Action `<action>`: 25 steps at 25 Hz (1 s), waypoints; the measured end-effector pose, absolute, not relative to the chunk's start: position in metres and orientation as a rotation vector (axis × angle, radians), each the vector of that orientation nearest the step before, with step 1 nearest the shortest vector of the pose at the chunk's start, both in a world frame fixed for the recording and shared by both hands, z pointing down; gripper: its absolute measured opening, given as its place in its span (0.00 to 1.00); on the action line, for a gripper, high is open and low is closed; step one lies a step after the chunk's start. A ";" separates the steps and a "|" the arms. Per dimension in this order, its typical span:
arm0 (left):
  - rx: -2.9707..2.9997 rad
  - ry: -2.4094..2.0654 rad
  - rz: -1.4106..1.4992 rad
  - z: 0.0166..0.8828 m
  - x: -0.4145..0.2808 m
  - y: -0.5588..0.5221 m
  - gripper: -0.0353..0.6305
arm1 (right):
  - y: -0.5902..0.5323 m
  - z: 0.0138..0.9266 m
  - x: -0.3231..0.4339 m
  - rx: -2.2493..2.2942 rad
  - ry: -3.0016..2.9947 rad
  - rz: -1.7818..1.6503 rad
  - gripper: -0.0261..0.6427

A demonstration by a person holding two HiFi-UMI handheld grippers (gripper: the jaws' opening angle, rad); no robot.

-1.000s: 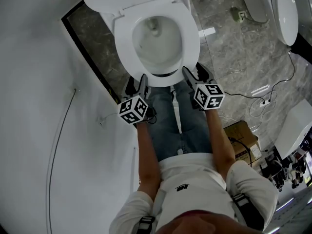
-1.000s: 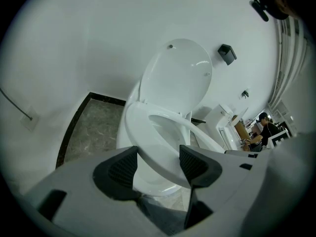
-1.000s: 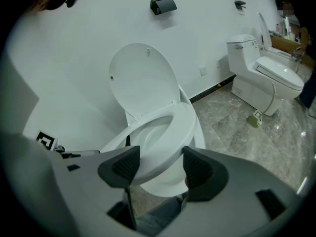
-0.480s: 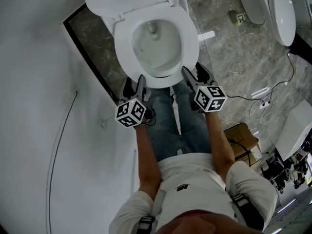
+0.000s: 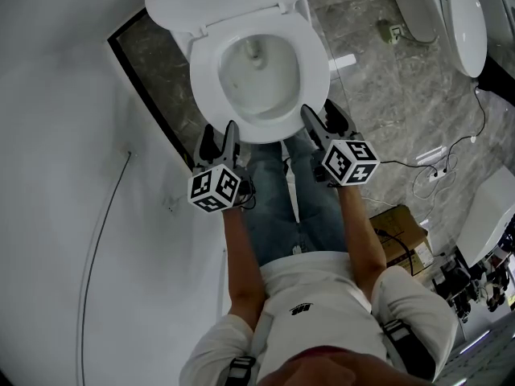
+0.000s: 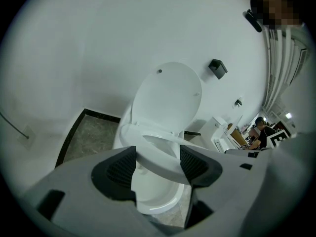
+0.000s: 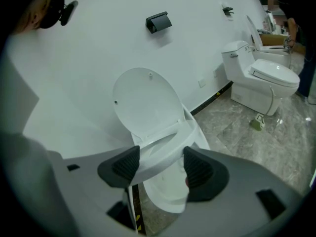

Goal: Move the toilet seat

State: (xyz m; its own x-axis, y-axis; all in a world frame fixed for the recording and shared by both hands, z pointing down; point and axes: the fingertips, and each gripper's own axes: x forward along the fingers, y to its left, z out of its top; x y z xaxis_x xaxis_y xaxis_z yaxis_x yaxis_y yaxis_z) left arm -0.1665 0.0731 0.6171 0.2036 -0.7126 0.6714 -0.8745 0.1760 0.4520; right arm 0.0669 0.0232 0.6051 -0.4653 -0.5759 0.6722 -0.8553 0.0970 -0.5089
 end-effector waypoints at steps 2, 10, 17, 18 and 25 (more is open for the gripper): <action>1.607 -1.557 0.233 0.609 -0.168 0.068 0.47 | 0.019 0.600 0.066 1.434 -2.081 1.315 0.48; 1.725 -1.559 0.253 0.576 -0.163 0.061 0.47 | 0.002 0.582 0.064 1.488 -2.072 1.343 0.48; 1.842 -1.528 0.300 0.553 -0.156 0.062 0.47 | -0.009 0.573 0.061 1.506 -2.059 1.357 0.48; 1.860 -1.523 0.313 0.550 -0.155 0.062 0.47 | -0.010 0.572 0.061 1.511 -2.059 1.359 0.48; 1.955 -1.511 0.421 0.542 -0.144 0.063 0.47 | -0.021 0.563 0.058 1.529 -2.053 1.377 0.48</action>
